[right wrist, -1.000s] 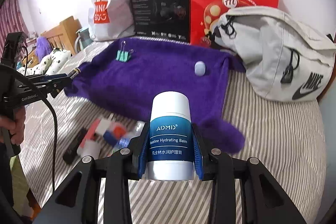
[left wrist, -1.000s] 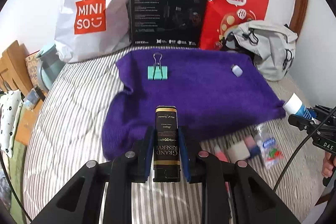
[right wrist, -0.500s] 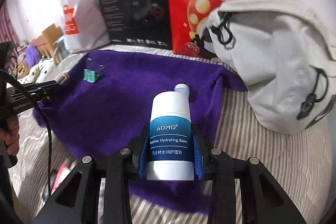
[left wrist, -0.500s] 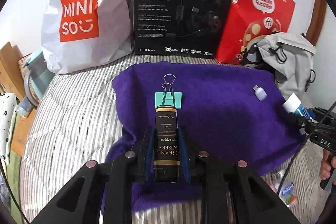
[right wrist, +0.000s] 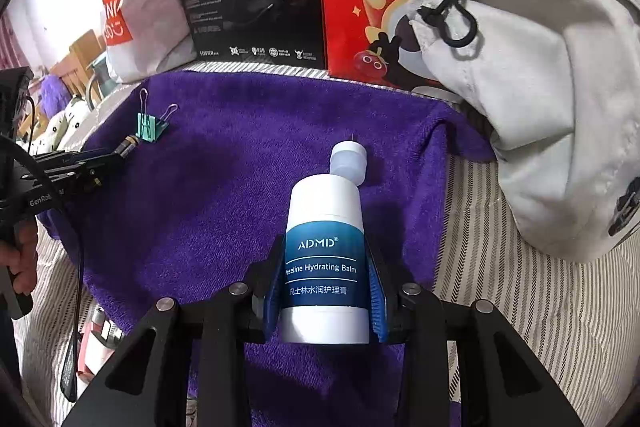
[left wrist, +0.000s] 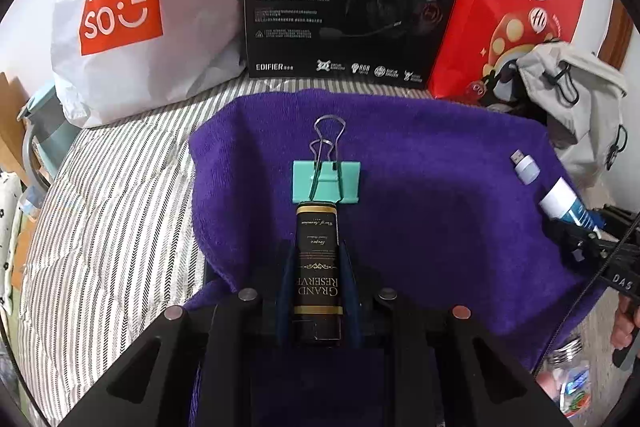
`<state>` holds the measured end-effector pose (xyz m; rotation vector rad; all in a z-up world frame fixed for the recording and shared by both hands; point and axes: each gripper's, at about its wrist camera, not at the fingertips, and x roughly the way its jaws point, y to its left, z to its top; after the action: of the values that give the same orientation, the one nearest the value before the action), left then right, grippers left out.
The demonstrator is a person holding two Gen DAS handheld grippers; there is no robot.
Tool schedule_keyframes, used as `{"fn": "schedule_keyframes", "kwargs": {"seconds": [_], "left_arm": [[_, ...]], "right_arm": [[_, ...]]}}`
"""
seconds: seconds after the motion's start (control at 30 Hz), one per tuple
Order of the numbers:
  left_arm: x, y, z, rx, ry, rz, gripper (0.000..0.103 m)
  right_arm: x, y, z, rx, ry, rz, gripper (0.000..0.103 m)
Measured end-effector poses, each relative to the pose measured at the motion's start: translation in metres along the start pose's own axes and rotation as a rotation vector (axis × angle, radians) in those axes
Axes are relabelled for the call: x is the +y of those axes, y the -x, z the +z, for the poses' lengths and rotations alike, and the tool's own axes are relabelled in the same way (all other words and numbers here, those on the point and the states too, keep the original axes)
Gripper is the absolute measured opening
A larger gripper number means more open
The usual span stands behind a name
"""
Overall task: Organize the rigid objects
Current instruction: 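Carry box and balm jar onto the purple towel and open both grippers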
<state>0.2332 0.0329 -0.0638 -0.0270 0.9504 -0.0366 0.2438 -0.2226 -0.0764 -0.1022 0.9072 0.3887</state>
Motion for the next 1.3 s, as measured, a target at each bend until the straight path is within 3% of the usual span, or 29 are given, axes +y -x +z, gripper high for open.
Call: {"fn": "schedule_keyframes", "kwargs": {"seconds": [0.5, 0.57, 0.93, 1.3], "left_arm": [[-0.005, -0.002, -0.006, 0.009, -0.033, 0.036, 0.023], [-0.005, 0.000, -0.008, 0.011, -0.031, 0.034, 0.023], [-0.003, 0.026, -0.016, 0.021, 0.003, 0.034, 0.023], [-0.016, 0.081, -0.037, -0.036, -0.016, 0.004, 0.023]], "right_arm": [[0.005, -0.004, 0.000, 0.029, 0.027, 0.013, 0.038], [0.002, 0.002, -0.001, 0.025, 0.008, 0.012, 0.042], [-0.010, 0.053, -0.015, -0.039, -0.054, 0.010, 0.043], [0.007, 0.105, -0.054, -0.092, -0.050, 0.003, 0.043]]}}
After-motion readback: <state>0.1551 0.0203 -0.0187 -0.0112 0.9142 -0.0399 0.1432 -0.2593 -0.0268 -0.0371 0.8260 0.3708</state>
